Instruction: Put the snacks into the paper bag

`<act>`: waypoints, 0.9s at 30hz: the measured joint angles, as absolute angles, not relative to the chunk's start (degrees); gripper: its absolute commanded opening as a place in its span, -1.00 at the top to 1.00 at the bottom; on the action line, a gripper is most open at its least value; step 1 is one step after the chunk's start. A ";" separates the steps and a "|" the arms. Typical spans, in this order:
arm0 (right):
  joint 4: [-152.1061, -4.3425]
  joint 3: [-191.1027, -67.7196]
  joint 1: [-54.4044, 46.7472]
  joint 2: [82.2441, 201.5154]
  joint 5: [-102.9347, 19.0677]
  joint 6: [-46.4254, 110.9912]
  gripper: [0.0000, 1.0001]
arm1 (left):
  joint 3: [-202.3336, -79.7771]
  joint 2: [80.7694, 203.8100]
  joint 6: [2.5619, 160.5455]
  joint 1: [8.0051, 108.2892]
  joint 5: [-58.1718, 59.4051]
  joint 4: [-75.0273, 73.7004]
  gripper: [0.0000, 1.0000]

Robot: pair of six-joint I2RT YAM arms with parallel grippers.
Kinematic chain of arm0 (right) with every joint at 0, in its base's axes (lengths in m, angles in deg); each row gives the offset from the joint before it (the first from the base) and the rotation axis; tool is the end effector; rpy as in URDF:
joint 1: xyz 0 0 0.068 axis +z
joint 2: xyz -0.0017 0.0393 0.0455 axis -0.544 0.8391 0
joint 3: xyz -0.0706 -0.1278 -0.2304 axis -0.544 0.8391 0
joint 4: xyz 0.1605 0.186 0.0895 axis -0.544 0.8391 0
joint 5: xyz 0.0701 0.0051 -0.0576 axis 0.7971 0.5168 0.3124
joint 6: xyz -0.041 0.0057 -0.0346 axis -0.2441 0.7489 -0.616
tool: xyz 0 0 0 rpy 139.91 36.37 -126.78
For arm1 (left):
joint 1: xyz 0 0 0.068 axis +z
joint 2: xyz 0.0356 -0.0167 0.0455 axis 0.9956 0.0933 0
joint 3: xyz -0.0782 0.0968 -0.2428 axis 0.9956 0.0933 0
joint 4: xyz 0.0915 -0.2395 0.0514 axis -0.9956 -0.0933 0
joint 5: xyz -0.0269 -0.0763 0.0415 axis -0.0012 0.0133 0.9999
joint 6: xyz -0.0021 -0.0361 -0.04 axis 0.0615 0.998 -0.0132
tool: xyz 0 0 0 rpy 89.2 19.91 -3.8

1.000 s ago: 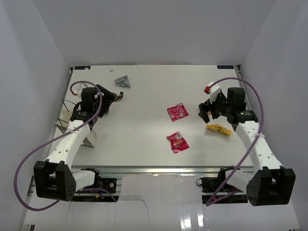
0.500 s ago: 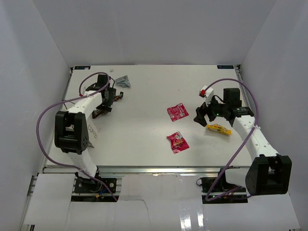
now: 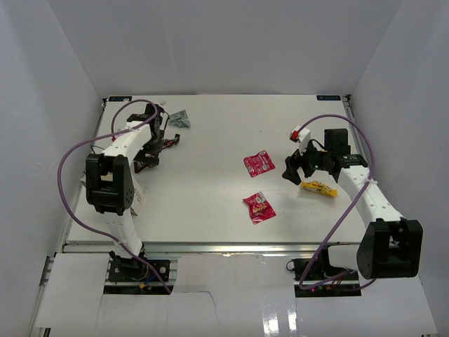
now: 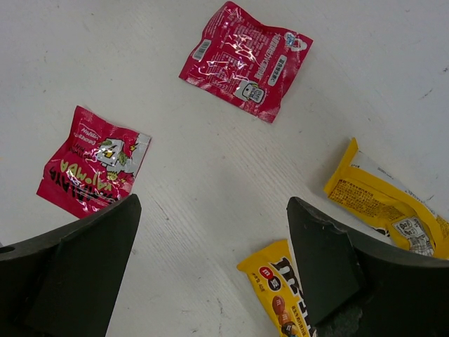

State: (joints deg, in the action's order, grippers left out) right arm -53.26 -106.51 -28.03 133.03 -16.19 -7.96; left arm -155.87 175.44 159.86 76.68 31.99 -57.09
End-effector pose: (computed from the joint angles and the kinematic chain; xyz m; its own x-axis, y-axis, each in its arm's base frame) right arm 0.2610 0.0421 0.2662 -0.3357 -0.4907 -0.8041 -0.7716 0.6329 -0.0641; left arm 0.3783 -0.0389 0.2259 -0.0346 -0.9239 -0.3811 -0.9604 0.1362 -0.2430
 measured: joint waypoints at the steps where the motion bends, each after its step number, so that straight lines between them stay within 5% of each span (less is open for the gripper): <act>1: -53.28 -106.51 -28.03 133.18 -16.19 -7.94 -0.82 | -155.87 175.44 160.04 76.75 32.12 -57.70 -0.84; 11: -53.39 -106.51 -28.03 133.55 -16.19 -7.85 -0.81 | -156.52 181.84 156.34 81.16 29.63 -57.49 -0.75; 17: -53.72 -106.03 -28.07 133.48 -16.23 -7.70 -0.82 | -157.88 185.14 151.23 83.48 28.23 -55.08 -0.25; 22: -53.67 -104.69 -28.18 133.46 -16.36 -7.68 -0.82 | -157.85 185.07 148.25 83.63 27.05 -53.33 0.42; 27: -53.74 -104.54 -28.35 133.46 -16.36 -7.68 -0.82 | -157.55 183.94 142.53 83.61 23.10 -50.03 0.74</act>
